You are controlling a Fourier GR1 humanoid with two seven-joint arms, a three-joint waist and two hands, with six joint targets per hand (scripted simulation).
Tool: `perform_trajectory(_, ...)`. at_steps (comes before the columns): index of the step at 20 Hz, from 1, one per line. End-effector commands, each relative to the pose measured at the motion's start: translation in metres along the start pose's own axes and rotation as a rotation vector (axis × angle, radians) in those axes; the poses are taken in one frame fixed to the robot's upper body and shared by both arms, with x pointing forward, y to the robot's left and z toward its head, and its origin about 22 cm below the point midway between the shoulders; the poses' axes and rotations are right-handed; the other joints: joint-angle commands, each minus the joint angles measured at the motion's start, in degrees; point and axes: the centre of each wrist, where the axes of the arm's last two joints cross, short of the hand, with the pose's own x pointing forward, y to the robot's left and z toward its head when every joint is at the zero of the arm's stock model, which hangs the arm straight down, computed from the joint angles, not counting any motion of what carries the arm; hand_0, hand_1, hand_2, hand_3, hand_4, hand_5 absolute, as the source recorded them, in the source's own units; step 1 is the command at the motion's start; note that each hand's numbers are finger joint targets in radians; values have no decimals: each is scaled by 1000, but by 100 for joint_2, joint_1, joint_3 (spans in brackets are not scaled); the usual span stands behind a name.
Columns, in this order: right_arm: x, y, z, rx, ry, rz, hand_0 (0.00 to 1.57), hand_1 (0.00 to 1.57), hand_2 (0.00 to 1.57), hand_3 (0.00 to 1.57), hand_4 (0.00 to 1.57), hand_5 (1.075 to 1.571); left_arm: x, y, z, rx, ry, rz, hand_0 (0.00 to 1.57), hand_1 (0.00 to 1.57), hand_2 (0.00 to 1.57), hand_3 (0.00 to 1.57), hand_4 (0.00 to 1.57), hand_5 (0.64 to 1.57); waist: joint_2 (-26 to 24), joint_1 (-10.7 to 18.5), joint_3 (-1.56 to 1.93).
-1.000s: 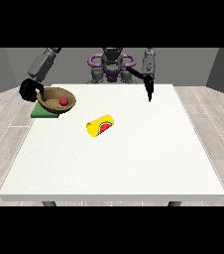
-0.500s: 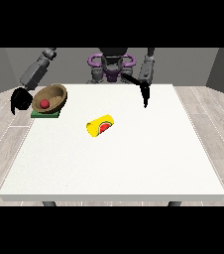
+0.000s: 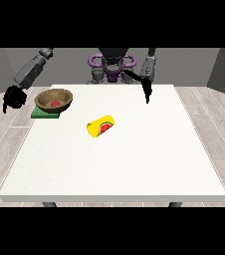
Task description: Pick the cup and pour the ball into the bowl, then pick the bowl and place it on the pad
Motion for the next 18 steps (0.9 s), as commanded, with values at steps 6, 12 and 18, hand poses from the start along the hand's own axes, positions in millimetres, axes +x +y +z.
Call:
perform_trajectory(6, -23, -3, 7, 34, 85, 110, 1571, 1571, 1571, 966, 410, 1552, -3, 6, 13, -9, 73, 26, 0, 0, 0, 0, 0, 688, -434, -44, -6)
perform_trajectory(12, -31, 5, 5, 54, 153, 165, 1571, 1571, 1571, 1147, 410, 1537, -10, -21, 25, -11, 147, 3, 0, 0, 0, 0, 0, 685, -780, -211, -6)
perform_trajectory(18, 39, 18, -10, 17, 97, 312, 501, 501, 238, 0, 381, 1087, -54, -34, 48, -66, 243, 20, 0, 0, 0, 0, 0, 682, -1465, -194, -28)
